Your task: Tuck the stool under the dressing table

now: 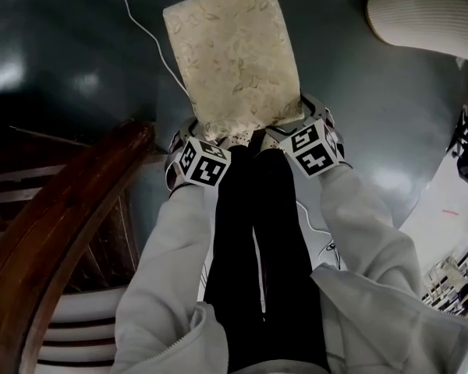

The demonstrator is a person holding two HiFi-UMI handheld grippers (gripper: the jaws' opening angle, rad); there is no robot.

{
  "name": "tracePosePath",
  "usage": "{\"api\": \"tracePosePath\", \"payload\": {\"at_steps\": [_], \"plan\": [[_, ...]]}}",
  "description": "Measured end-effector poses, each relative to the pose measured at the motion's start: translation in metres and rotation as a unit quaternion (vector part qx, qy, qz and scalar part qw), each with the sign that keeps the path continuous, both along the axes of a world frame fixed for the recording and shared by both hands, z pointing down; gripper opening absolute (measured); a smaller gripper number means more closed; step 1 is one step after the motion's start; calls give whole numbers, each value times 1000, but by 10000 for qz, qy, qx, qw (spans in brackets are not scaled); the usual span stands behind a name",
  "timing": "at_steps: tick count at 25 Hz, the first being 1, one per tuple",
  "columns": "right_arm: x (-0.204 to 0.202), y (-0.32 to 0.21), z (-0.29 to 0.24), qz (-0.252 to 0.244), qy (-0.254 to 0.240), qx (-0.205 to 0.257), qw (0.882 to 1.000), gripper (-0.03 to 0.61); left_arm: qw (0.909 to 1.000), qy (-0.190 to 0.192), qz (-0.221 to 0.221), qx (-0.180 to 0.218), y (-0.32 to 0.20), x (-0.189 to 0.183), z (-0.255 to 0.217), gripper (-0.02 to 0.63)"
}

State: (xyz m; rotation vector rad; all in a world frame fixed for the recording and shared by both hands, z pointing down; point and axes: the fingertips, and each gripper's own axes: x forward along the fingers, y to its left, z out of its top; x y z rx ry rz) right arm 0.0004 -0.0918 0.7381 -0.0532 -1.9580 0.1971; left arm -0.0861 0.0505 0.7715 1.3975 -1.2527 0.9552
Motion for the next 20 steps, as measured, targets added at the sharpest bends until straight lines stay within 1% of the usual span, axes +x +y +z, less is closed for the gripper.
{"api": "tracePosePath", "payload": {"at_steps": [3,12,20], "plan": [[5,2,-1,157,53,6,9999,523,9999,-21,108,-33,-1,2,0,350],[43,0,1,814,174,-58,9965,517,9974,-58,722,3,-19,17,0,350],[61,-4,0,1175,188,-38,9929,516,9944,-37,1057,-9,-29,29,1,348]]}}
